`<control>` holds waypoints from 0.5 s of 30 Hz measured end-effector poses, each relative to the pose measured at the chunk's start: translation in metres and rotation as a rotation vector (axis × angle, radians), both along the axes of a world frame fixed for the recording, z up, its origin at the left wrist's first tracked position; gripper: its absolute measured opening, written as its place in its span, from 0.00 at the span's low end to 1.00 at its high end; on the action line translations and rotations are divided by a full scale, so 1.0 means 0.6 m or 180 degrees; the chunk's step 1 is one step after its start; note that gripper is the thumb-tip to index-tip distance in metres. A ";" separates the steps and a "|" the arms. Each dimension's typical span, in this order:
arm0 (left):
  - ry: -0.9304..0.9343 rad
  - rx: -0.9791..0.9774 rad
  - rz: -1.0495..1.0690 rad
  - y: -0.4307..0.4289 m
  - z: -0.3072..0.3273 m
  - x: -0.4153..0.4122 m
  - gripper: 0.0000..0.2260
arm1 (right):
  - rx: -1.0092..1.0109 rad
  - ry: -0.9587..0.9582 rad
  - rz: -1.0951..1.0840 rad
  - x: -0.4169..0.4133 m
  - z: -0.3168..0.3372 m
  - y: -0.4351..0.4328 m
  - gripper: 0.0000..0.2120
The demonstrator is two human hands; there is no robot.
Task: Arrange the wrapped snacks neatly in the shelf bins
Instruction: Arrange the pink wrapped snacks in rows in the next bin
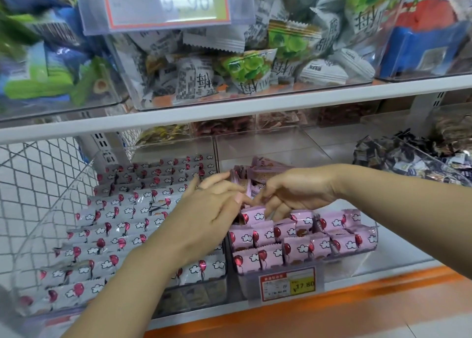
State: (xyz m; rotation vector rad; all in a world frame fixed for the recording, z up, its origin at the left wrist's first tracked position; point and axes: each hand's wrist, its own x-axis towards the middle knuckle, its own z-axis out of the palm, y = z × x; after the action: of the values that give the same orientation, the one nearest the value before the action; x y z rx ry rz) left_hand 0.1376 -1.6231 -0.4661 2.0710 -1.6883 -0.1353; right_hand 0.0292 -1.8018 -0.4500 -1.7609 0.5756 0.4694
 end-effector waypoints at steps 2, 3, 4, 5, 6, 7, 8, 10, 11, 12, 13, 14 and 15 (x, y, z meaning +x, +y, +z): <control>-0.0050 -0.0093 -0.0018 0.000 0.001 0.005 0.23 | -0.0148 0.0060 0.0208 0.006 -0.003 0.000 0.15; -0.0027 -0.0150 -0.0020 -0.001 0.000 0.008 0.22 | -0.0214 0.0059 0.0269 0.009 -0.007 -0.003 0.16; 0.0009 -0.0193 -0.0013 -0.001 0.000 0.009 0.22 | -0.0243 0.0035 0.0288 0.011 -0.010 -0.005 0.17; 0.0055 -0.0231 -0.0002 -0.002 -0.001 0.011 0.22 | -0.0252 0.0021 0.0274 0.013 -0.013 -0.007 0.19; 0.0097 -0.0250 0.0006 -0.003 -0.004 0.013 0.23 | -0.0232 0.0023 0.0247 0.014 -0.011 -0.005 0.21; 0.0138 -0.0264 0.0016 -0.005 -0.004 0.014 0.23 | -0.0231 0.0018 0.0256 0.016 -0.010 -0.003 0.21; 0.0138 -0.0284 0.0022 -0.005 -0.004 0.013 0.23 | -0.0231 0.0028 0.0275 0.015 -0.008 0.000 0.21; 0.0149 -0.0277 -0.0022 -0.005 -0.004 0.008 0.23 | -0.0167 0.0018 0.0229 0.012 -0.005 0.001 0.25; 0.0193 -0.0228 -0.0020 -0.005 -0.004 0.005 0.23 | -0.0097 0.0015 0.0224 0.010 -0.005 0.000 0.26; 0.0244 -0.0187 -0.0009 -0.003 -0.001 0.000 0.23 | 0.0027 -0.0032 0.0209 0.008 -0.004 0.000 0.24; 0.0358 -0.0137 -0.0006 -0.001 0.000 -0.003 0.24 | 0.0173 -0.0136 0.0162 0.006 -0.006 -0.002 0.20; 0.0422 -0.0161 -0.0067 0.000 -0.001 -0.004 0.24 | 0.0309 -0.0249 0.0086 0.002 -0.007 -0.005 0.15; 0.0407 -0.0102 -0.0047 0.001 -0.002 -0.004 0.25 | 0.0395 -0.0330 0.0018 -0.002 -0.008 -0.007 0.12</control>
State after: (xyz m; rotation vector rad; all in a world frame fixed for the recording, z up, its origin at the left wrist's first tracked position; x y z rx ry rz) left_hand 0.1354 -1.6225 -0.4671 1.9831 -1.6188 -0.2387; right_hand 0.0279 -1.8058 -0.4546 -1.6582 0.4588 0.4067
